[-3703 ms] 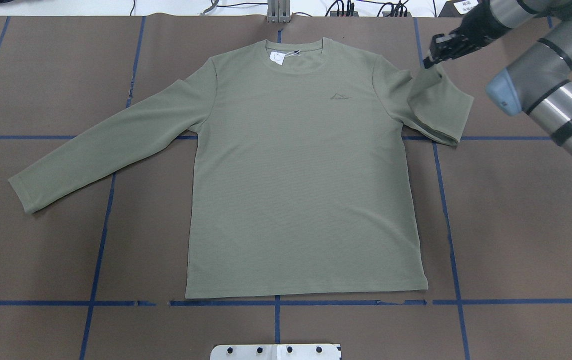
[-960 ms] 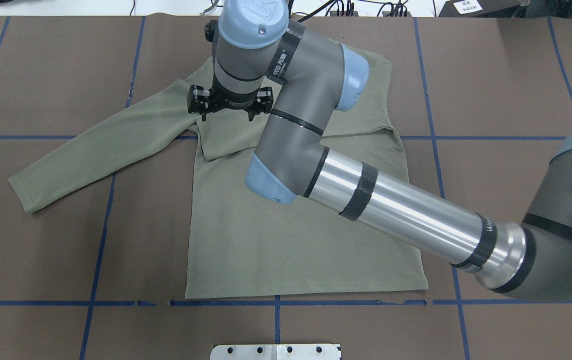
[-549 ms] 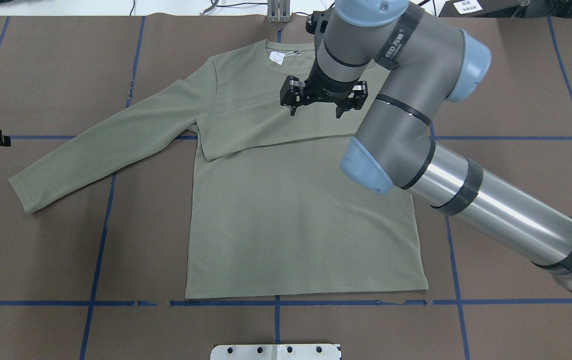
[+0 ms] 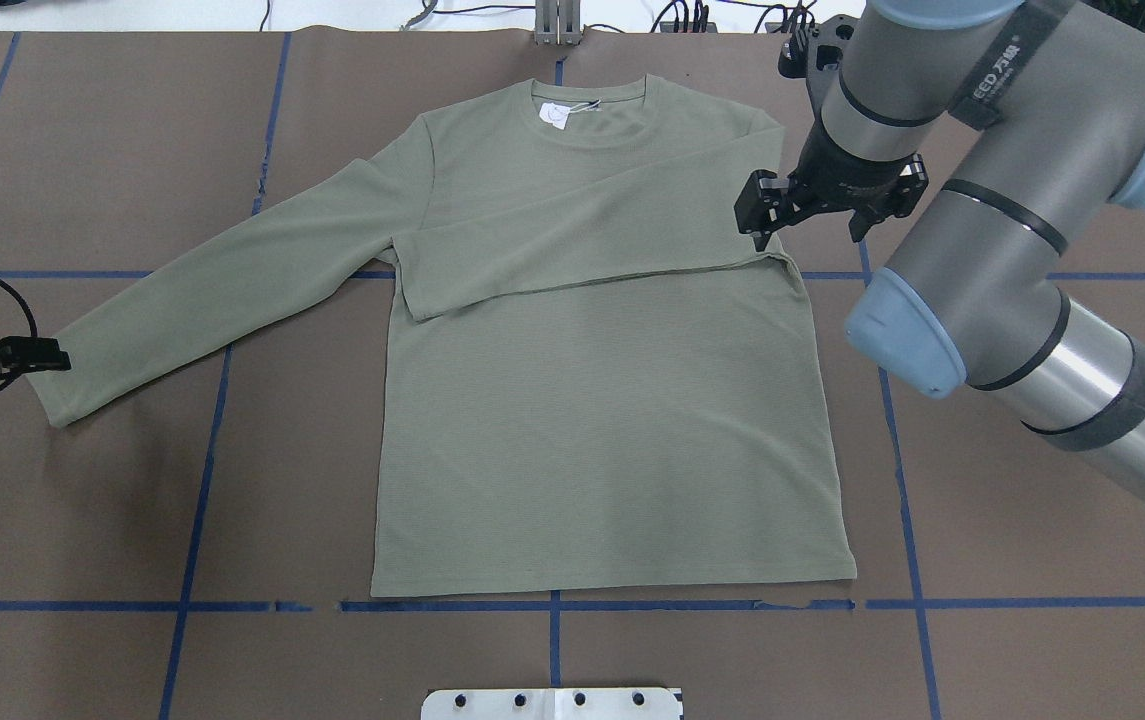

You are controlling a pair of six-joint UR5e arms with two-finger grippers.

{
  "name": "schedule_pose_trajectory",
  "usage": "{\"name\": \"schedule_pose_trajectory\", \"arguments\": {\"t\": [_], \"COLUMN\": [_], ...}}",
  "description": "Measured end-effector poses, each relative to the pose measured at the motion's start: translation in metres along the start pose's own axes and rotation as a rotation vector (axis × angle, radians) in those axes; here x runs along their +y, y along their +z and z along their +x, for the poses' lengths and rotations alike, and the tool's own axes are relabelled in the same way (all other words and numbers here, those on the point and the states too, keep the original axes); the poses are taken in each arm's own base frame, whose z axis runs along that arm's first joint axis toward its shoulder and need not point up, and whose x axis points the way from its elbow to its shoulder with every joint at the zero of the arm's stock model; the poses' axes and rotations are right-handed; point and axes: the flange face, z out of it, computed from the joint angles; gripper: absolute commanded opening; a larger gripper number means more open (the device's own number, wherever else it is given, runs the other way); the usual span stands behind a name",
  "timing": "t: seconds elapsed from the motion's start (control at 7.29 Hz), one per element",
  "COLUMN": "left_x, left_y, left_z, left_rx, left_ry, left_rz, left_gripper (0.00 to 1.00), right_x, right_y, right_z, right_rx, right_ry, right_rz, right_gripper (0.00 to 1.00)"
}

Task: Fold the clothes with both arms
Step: 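Release the sleeve and raise the right gripper while the left gripper grasps the other cuff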

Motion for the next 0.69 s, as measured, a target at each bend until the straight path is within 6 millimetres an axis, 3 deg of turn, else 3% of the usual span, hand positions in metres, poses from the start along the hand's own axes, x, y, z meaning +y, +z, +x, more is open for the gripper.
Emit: {"name": "schedule_pose_trajectory", "arguments": {"t": [0.27,0.69], "left_x": [0.004,0.003], "left_y": [0.015,0.027], "left_z": [-0.006,-0.008], "left_rx": [-0.042,-0.06], "left_ry": [0.003,0.004], "left_rz": [0.004,0.005], "left_gripper": [0.99,0.99], "right_x": [0.011,0.013], "right_y": [0.003,0.002], "right_z": [0.016,0.018], "right_rx": [0.004,0.002], "right_ry": [-0.014,-0.018], "right_rz": [-0.001,0.004], "right_gripper": [1.0,1.0]}}
